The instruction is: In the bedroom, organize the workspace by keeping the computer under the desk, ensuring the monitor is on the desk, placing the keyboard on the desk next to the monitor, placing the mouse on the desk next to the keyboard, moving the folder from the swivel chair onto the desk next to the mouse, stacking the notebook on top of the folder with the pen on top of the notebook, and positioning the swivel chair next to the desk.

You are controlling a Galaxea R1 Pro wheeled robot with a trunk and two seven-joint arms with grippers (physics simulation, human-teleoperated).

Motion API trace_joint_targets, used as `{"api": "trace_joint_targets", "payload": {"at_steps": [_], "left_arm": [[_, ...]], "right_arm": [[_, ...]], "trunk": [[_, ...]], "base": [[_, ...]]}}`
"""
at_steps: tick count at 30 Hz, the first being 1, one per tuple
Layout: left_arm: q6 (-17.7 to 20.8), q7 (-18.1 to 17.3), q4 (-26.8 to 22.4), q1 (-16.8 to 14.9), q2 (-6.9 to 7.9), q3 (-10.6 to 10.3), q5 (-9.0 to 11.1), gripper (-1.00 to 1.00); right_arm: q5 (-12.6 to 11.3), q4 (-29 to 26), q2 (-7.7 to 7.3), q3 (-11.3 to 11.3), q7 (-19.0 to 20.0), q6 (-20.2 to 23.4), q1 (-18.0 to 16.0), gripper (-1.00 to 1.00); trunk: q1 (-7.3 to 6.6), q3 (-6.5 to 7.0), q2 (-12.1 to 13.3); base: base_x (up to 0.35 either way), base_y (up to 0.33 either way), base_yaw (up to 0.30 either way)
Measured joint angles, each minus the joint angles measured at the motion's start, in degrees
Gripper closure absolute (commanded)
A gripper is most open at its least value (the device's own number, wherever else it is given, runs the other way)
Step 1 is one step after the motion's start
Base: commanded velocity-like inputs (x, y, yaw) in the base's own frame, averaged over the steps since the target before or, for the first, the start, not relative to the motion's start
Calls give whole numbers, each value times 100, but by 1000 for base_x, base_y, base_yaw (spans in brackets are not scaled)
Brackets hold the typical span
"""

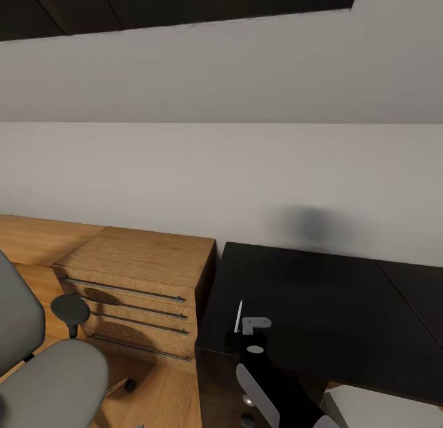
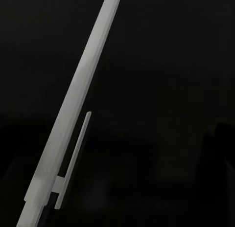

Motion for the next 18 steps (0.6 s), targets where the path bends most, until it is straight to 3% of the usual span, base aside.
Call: {"api": "trace_joint_targets", "payload": {"at_steps": [18], "left_arm": [[0,0,2,0,0,0,1,-100]], "right_arm": [[50,-15,-1,-201,-15,89,-2,100]], "trunk": [[0,0,0]], "base": [[0,0,0]]}}
